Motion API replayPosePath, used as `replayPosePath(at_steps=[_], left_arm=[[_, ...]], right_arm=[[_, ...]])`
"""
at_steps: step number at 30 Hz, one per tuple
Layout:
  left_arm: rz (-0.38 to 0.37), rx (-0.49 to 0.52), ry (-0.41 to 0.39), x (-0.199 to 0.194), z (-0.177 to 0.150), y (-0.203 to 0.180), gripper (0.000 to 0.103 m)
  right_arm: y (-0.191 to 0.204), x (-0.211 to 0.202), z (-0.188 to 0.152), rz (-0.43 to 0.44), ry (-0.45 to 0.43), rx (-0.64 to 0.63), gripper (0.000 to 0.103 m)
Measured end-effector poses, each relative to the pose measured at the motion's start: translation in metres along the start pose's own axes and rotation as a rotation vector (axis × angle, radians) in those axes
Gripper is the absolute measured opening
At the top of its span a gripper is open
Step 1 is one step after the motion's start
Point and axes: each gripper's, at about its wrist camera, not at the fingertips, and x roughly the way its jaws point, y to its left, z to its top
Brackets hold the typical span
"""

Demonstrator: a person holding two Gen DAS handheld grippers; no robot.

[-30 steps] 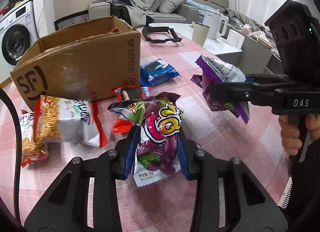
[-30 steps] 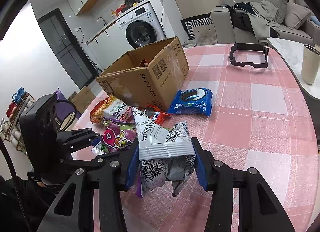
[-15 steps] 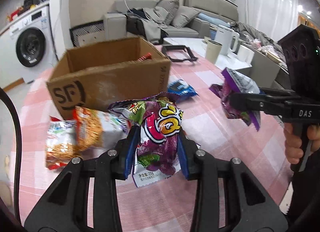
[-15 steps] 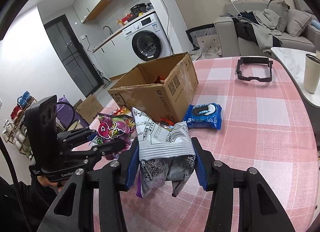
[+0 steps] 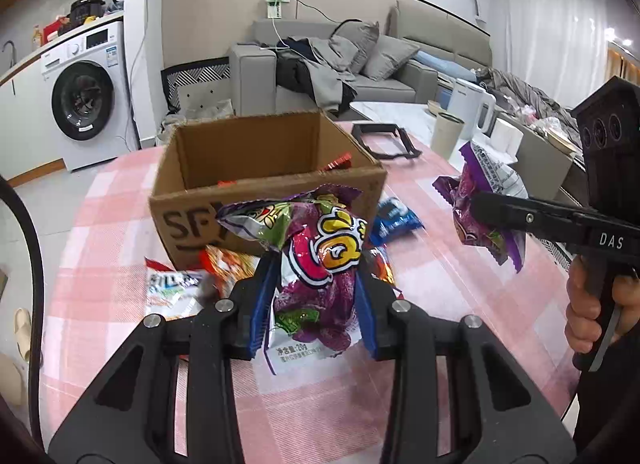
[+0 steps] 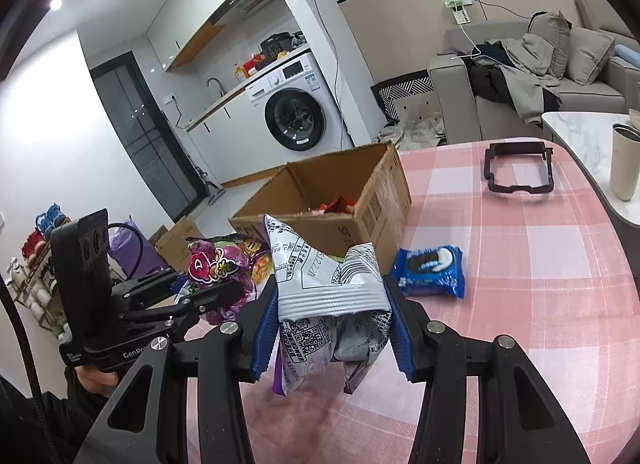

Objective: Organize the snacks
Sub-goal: 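Carry both held bags over the cardboard box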

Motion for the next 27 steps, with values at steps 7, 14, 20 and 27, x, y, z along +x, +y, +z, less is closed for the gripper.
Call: replayPosePath(at_steps=[7,14,20,27], left_arm=[[0.028,-0.006,-0.041,-0.012,0.023,0.016,0.034],[0.041,0.001,-0.072,-0.017,0.049,0.029,0.034],[0.041,0.019,-0.094,-0.012,0.074,0.028,0.034],[0.031,0.036,-0.102,0.002,0.11,0.034,0.034]], right_arm=[[0.009,0.008,0.021,-0.003,-0.028,0.004,0.049],[0.019,0.018,0.039,-0.011,-0.05,-0.004,0.049],[0.024,0.027,0.054,-0.03,-0.055,0.006,0.049],[0.026,0.036,0.075,-0.046,-0.066,0.018,0.049]])
